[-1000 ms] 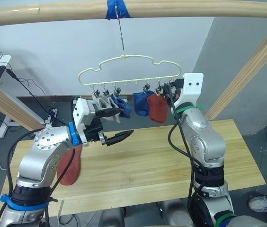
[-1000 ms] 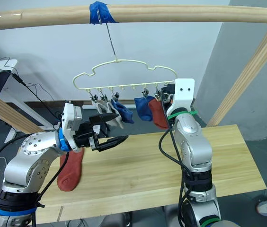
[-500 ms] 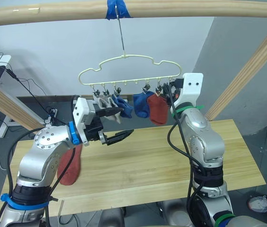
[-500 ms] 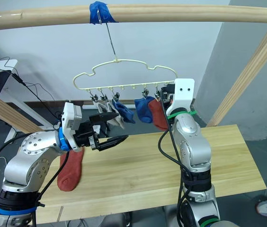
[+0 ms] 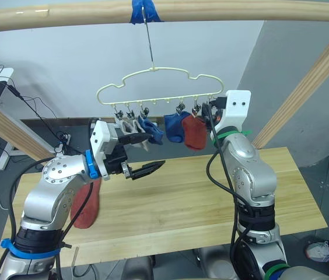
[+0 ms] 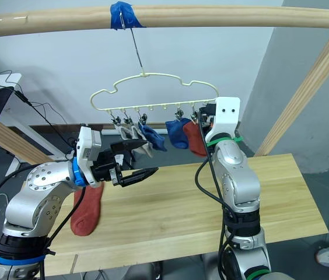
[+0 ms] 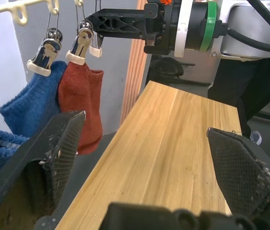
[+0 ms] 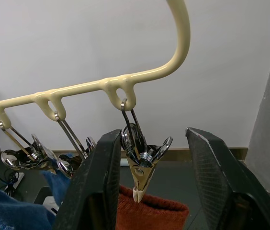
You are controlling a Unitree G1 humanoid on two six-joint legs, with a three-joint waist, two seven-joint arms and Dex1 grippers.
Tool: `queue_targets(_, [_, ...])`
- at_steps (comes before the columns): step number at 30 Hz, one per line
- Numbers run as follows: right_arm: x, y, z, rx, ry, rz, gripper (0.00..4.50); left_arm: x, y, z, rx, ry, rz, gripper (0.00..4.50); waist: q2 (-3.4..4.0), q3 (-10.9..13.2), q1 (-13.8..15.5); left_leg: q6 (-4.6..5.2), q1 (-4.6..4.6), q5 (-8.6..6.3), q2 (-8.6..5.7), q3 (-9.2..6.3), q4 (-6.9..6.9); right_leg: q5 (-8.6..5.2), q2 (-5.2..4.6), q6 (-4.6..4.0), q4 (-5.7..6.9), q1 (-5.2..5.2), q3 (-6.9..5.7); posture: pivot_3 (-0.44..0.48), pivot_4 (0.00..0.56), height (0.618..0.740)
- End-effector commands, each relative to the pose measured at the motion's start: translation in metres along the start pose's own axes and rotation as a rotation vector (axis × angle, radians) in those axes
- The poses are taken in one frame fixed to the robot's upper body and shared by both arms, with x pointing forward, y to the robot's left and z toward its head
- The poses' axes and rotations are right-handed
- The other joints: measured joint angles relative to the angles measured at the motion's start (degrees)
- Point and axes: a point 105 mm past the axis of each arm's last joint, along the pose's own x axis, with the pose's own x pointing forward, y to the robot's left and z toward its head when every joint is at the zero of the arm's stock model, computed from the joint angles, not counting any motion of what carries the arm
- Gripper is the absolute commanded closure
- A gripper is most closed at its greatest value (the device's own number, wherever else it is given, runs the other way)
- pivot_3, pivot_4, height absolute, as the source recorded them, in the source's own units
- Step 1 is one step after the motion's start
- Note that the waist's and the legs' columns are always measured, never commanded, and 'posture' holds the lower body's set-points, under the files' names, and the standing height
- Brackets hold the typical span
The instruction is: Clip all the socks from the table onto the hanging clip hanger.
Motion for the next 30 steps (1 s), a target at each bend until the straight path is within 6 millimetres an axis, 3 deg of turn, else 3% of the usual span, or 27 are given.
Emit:
queue_targets(1, [-0.0046, 0.0005, 0.0171, 0.010, -0.069, -0.012, 2.32, 0.0024, -0.0014, 0.0070, 0.039, -0.023, -0.011, 0.00, 0.00, 0.00, 0.00, 0.00, 0.00, 0.00, 0.00, 0.00, 0.00, 0.00, 0.00, 0.00, 0.00, 0.00, 0.00, -0.249, 0.207, 0.740])
queue_targets(21, [-0.0082, -0.0001, 0.0167, 0.026, -0.061, -0.022, 2.32, 0.0039, -0.0010, 0.0071, 0.037, -0.026, -0.018, 0.00, 0.00, 0.00, -0.16, 0.00, 0.00, 0.00, 0.00, 0.00, 0.00, 0.00, 0.00, 0.00, 0.01, 0.00, 0.00, -0.256, 0.207, 0.740])
queue_targets(24, [-0.0082, 0.0016, 0.0175, 0.033, -0.065, -0.014, 2.90, 0.0041, -0.0006, 0.0073, 0.038, -0.026, -0.017, 0.00, 0.00, 0.00, -0.16, 0.00, 0.00, 0.00, 0.00, 0.00, 0.00, 0.00, 0.00, 0.00, 0.01, 0.00, 0.00, -0.256, 0.207, 0.740])
queue_targets(28, [-0.0083, 0.0024, 0.0181, 0.035, -0.069, -0.009, 4.30, 0.0039, -0.0007, 0.0071, 0.038, -0.026, -0.018, 0.00, 0.00, 0.00, -0.16, 0.00, 0.00, 0.00, 0.00, 0.00, 0.00, 0.00, 0.00, 0.00, 0.01, 0.00, 0.00, -0.257, 0.207, 0.740])
queue_targets(30, [-0.0085, 0.0027, 0.0186, 0.035, -0.073, -0.006, 4.41, 0.0038, -0.0008, 0.0068, 0.036, -0.025, -0.017, 0.00, 0.00, 0.00, -0.16, 0.00, 0.00, 0.00, 0.00, 0.00, 0.00, 0.00, 0.00, 0.00, 0.01, 0.00, 0.00, -0.257, 0.207, 0.740])
